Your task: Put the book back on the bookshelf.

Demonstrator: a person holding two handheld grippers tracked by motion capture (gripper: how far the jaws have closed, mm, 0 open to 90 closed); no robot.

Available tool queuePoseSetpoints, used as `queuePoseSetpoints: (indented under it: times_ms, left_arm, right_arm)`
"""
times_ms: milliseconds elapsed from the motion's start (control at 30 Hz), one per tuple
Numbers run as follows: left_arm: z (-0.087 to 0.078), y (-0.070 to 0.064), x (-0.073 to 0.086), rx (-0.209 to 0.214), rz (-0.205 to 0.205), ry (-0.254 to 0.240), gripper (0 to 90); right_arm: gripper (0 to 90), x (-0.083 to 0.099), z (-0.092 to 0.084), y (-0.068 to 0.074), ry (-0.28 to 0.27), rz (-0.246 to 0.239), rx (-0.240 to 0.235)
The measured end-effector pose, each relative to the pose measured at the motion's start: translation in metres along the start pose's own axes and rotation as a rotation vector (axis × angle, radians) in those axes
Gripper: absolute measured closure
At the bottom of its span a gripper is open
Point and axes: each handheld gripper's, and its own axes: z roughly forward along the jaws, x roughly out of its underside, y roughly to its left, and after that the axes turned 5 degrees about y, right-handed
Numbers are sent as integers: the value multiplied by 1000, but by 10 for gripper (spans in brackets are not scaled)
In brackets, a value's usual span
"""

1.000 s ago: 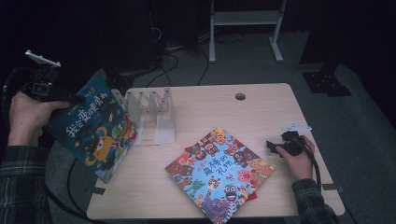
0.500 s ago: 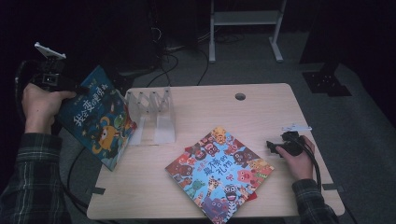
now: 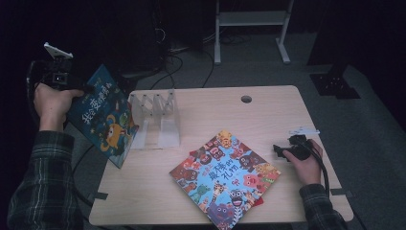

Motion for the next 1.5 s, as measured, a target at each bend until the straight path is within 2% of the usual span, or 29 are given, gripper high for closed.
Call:
queuePoseSetpoints:
  times_ms: [267, 333, 533, 700, 833, 1033, 1300, 1500]
  left_arm:
    - [3, 0, -6, -11, -3, 2, 828]
    - [4, 1, -6, -9, -13, 2, 827]
    - [3, 5, -3, -4, -7, -2, 822]
    - [0, 10, 1, 28, -11, -3, 788]
    - [-4, 11, 1, 36, 4, -12, 746]
    - [-22, 6, -3, 7, 35, -51, 700]
    - [-38, -1, -8, -2, 68, -108, 695]
    - [-43, -12, -9, -16, 109, -119, 709]
  right_arm:
    - [139, 0, 0, 0, 0, 0, 0]
    - [139, 0, 0, 0, 0, 0, 0]
    - [139, 0, 0, 0, 1, -1, 0]
    - [139, 1, -1, 0, 1, -2, 0]
    - [139, 1, -1, 0, 2, -3, 0]
    - [139, 1, -1, 0, 1, -3, 1]
    - [139, 1, 0, 0, 0, -2, 1]
    - [139, 1, -1, 0, 1, -1, 1]
